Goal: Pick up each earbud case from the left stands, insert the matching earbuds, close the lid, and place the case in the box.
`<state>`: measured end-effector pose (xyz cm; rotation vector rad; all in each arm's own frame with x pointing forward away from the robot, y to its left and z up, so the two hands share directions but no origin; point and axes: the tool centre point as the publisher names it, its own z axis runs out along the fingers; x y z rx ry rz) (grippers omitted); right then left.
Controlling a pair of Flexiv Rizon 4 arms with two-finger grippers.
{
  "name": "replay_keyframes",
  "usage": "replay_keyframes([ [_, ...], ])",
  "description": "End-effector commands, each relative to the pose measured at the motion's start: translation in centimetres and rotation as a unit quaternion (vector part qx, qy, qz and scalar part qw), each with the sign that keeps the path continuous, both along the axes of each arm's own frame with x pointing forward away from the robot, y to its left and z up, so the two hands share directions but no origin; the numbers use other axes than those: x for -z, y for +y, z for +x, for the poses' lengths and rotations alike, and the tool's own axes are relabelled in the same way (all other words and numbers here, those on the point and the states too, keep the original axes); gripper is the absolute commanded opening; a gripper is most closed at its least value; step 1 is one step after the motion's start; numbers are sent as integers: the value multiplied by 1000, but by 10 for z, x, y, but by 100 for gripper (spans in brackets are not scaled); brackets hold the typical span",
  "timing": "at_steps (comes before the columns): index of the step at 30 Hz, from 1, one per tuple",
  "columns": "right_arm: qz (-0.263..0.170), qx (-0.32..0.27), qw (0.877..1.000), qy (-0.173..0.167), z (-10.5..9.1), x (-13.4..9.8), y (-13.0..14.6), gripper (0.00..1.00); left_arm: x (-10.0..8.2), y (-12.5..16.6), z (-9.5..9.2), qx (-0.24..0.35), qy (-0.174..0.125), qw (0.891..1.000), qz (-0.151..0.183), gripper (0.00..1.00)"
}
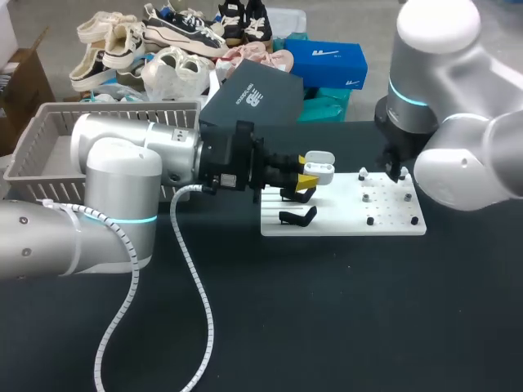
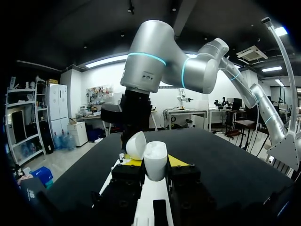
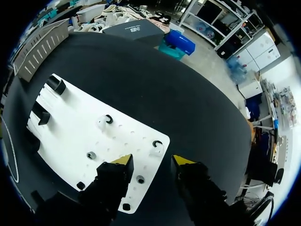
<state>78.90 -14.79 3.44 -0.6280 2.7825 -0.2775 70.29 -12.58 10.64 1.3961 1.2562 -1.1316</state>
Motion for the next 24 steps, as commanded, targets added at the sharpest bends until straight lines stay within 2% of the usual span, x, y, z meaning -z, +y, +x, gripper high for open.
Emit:
replay_keyframes([
  [1,-2,3,1000,5,8,4,1,49,1,-1,2,2,0,1000,-1,0],
  [14,-3,11,1000,9,14,11,-3,45,1,-1,2,2,0,1000,-1,0],
  [16,-3,10,1000,9,15,11,-4,39,1,-1,2,2,0,1000,-1,0],
  [24,-3,9,1000,8,16,11,-4,33,1,-1,2,2,0,1000,-1,0],
])
